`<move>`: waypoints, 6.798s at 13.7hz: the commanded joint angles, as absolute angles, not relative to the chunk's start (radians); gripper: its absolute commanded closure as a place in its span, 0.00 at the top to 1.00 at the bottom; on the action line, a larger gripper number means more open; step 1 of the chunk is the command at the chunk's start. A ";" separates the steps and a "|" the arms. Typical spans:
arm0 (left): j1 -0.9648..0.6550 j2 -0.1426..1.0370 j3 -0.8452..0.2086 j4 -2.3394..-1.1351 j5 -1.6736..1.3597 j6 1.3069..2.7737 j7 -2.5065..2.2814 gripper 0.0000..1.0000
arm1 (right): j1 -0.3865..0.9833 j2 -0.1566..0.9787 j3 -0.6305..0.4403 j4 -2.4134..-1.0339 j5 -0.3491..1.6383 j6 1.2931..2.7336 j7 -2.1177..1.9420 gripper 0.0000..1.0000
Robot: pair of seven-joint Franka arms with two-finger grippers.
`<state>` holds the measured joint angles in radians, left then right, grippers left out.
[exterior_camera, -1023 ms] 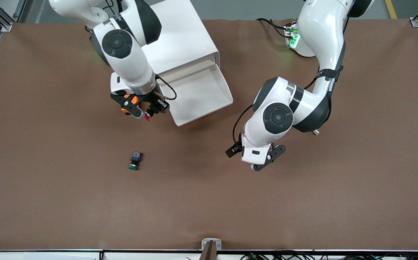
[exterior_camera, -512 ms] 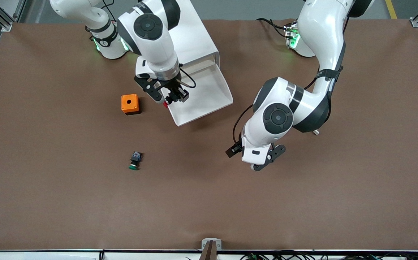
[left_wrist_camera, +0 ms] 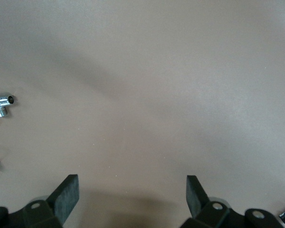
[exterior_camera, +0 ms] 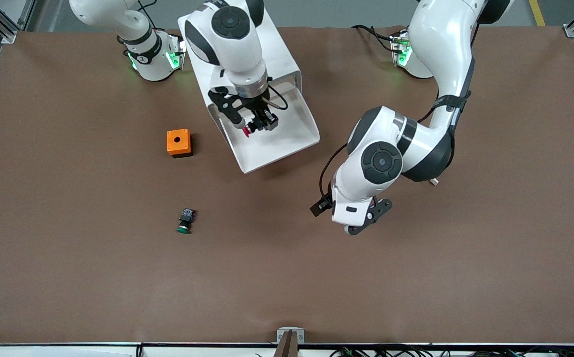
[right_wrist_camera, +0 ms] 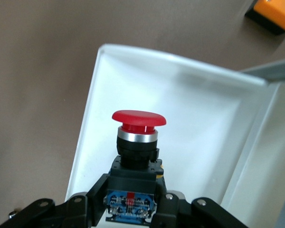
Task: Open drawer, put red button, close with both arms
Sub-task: 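Lower the red button into the drawer and open the right gripper, then raise the right gripper away while the left gripper moves to the drawer front, then push the drawer shut with the left gripper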
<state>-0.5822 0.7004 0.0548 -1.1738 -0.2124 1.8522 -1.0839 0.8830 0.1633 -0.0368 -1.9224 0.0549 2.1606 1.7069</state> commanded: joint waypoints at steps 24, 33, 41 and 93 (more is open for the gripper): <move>-0.592 0.699 0.061 -1.183 -0.186 1.865 -1.094 0.99 | 0.996 0.353 -0.051 -1.824 0.038 2.247 1.899 1.00; -0.627 0.699 0.061 -1.192 -0.187 1.865 -1.094 0.99 | 0.989 0.354 -0.051 -1.822 0.003 2.246 1.887 1.00; -0.660 0.709 0.061 -1.193 -0.187 1.865 -1.097 0.99 | 0.895 0.347 -0.055 -1.735 -0.002 2.087 1.682 1.00; -0.899 0.787 -0.054 -1.289 -0.611 1.980 -1.295 0.99 | -0.008 0.069 -0.061 -1.552 0.057 1.552 -0.094 1.00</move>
<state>-0.8989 0.8016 -0.0524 -1.2707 -0.5874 1.9683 -1.2996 0.0218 0.0637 -0.0761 -1.5685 0.0398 1.5597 -0.0721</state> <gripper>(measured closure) 0.004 0.000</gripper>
